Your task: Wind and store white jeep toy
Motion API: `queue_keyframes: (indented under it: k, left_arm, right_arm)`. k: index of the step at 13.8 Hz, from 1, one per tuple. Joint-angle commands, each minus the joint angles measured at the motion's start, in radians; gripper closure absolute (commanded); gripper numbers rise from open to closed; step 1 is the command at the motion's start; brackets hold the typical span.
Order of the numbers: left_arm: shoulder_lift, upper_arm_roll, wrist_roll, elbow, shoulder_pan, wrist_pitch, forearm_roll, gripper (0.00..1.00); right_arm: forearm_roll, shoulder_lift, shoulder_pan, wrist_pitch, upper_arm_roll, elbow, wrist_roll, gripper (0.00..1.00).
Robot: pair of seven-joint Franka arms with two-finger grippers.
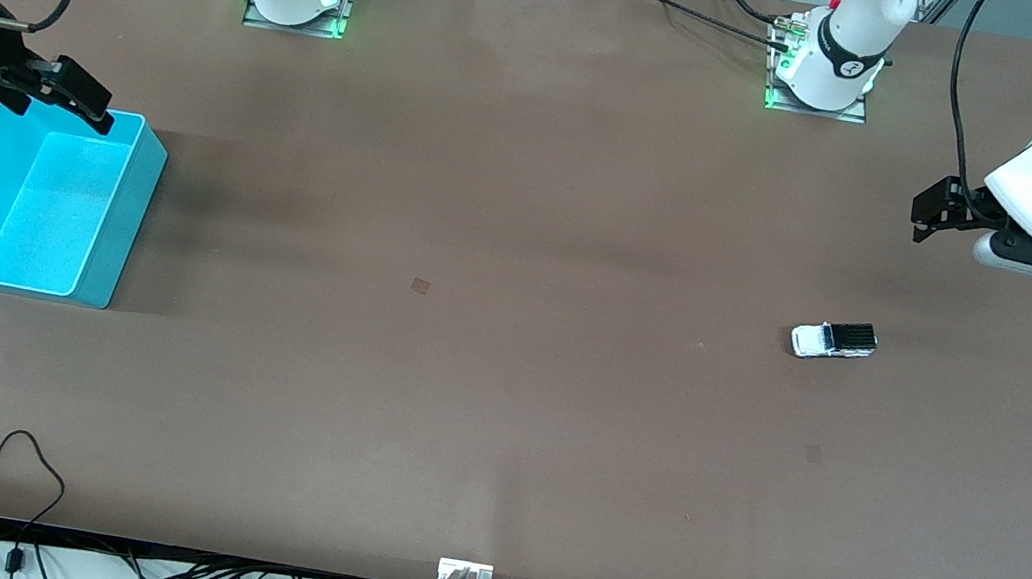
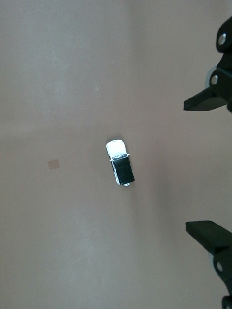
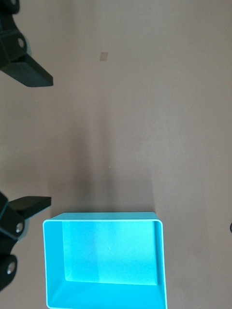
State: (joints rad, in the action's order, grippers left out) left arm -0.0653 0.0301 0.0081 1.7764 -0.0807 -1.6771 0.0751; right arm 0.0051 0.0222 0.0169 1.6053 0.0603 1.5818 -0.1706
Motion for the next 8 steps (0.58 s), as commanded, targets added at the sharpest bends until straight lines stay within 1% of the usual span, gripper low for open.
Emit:
queue_keyframes:
  k: [1, 8]
  left_arm:
    - [0.01, 0.004, 0.01, -0.025, 0.001, 0.02, 0.012, 0.0]
    - [0.015, 0.004, 0.007, -0.026, 0.006, 0.019, 0.009, 0.0]
  right_arm:
    - [0.01, -0.005, 0.005, 0.004, -0.004, 0.001, 0.01, 0.0]
    - [0.006, -0.01, 0.006, 0.001, -0.002, 0.012, 0.01, 0.0]
